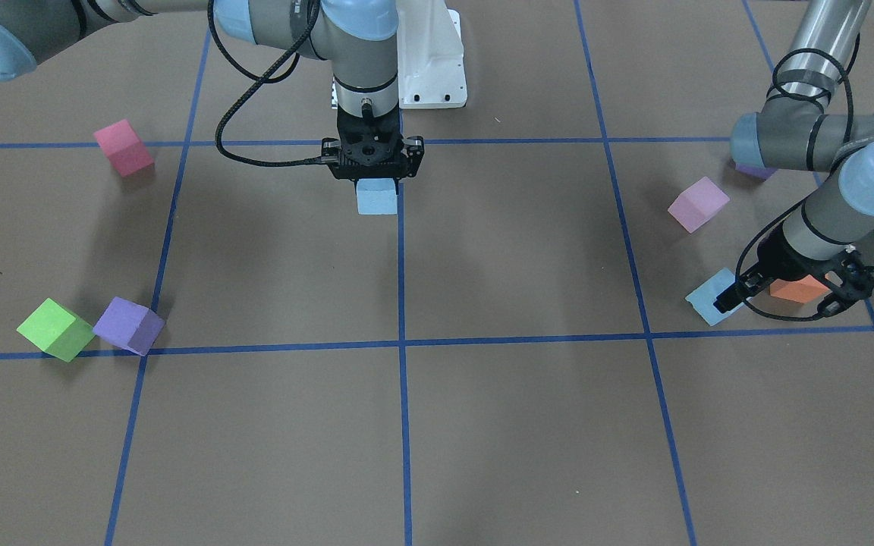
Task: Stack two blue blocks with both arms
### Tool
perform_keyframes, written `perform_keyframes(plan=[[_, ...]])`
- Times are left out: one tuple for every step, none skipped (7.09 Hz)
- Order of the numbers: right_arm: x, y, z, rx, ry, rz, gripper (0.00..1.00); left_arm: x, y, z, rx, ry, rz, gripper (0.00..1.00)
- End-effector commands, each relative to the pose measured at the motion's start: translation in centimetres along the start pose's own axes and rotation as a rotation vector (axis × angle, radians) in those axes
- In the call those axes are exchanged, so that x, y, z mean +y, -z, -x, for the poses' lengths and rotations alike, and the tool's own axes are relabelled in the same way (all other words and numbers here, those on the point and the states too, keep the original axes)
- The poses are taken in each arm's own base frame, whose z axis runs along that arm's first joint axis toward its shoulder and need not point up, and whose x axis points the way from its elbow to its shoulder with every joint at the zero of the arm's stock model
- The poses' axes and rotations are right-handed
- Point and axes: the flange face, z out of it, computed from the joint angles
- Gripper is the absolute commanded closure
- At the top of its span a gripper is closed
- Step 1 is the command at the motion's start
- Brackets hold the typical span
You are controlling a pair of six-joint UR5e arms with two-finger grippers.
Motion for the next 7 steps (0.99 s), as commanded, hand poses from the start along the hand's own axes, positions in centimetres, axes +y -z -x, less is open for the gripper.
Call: perform_keyframes(plan=[[0.2, -0.2, 0.0, 0.005, 0.002, -0.006, 0.52, 0.2, -0.1, -0.7, 0.004, 0.009, 0.002, 0.02], [0.2, -0.2, 0.0, 0.006, 0.003, -0.008, 0.52, 0.4, -0.2, -1.4, 0.005, 0.002, 0.005, 0.02], [0.2, -0.2, 0.0, 0.006, 0.002, -0.008, 0.52, 1.0, -1.3, -1.6, -0.006, -0.009, 0.017, 0.02], [0.3, -0.4, 0.1, 0.006, 0.003, -0.004, 0.52, 1.0, -1.6, -1.6, -0.012, -0.012, 0.010, 0.03], [0.7, -0.5, 0.4, 0.006, 0.007, 0.000, 0.52, 1.3, -1.9, -1.6, -0.017, -0.016, 0.014, 0.09], [1.0, -0.8, 0.5, 0.008, 0.010, 0.006, 0.52, 1.2, -2.3, -1.4, -0.022, -0.018, 0.017, 0.26], [1.3, -1.4, 0.5, 0.016, 0.013, 0.013, 0.52, 1.1, -2.4, -1.3, -0.025, -0.018, 0.017, 0.40]])
